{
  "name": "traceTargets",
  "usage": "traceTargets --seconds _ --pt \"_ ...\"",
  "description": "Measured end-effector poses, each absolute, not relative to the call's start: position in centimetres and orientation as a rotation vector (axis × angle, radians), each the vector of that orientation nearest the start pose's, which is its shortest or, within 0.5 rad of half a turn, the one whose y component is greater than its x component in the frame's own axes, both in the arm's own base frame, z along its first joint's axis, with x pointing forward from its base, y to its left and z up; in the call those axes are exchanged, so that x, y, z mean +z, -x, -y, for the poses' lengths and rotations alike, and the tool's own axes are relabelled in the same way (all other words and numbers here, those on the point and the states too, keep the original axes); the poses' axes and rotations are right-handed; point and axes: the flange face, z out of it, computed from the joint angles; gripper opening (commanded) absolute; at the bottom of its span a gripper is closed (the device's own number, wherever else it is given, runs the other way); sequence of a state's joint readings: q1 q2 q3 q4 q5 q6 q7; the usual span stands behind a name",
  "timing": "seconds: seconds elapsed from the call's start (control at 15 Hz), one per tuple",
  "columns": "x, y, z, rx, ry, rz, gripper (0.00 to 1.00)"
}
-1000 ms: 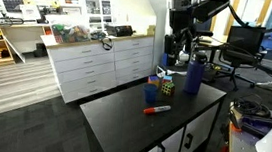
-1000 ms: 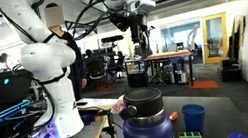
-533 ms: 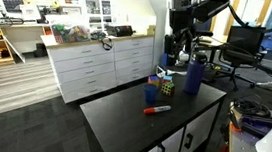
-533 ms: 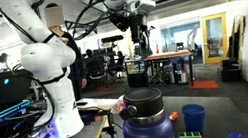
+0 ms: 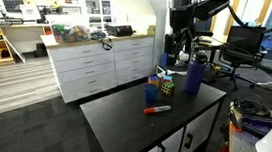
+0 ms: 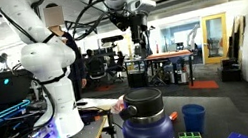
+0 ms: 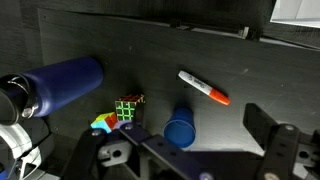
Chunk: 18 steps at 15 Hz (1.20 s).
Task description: Put the pen in the cup
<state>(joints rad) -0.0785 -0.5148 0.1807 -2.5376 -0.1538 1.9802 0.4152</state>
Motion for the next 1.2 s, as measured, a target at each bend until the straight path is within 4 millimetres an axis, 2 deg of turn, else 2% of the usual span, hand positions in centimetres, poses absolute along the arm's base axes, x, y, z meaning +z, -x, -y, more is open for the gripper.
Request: traceTargets --seconds 0.27,0.53,0.93,1.2 --pt "44.5 -38.3 -2.1 -0.009 3.31 -0.381 1.0" --pt "44.8 -38.7 -1.5 -0.033 3.293 -0.197 1.0" --pt "44.2 -39.2 -1.0 -0.008 3.229 0.291 1.0" --pt "43.7 -39.5 -0.5 0.011 3.179 0.541 1.0"
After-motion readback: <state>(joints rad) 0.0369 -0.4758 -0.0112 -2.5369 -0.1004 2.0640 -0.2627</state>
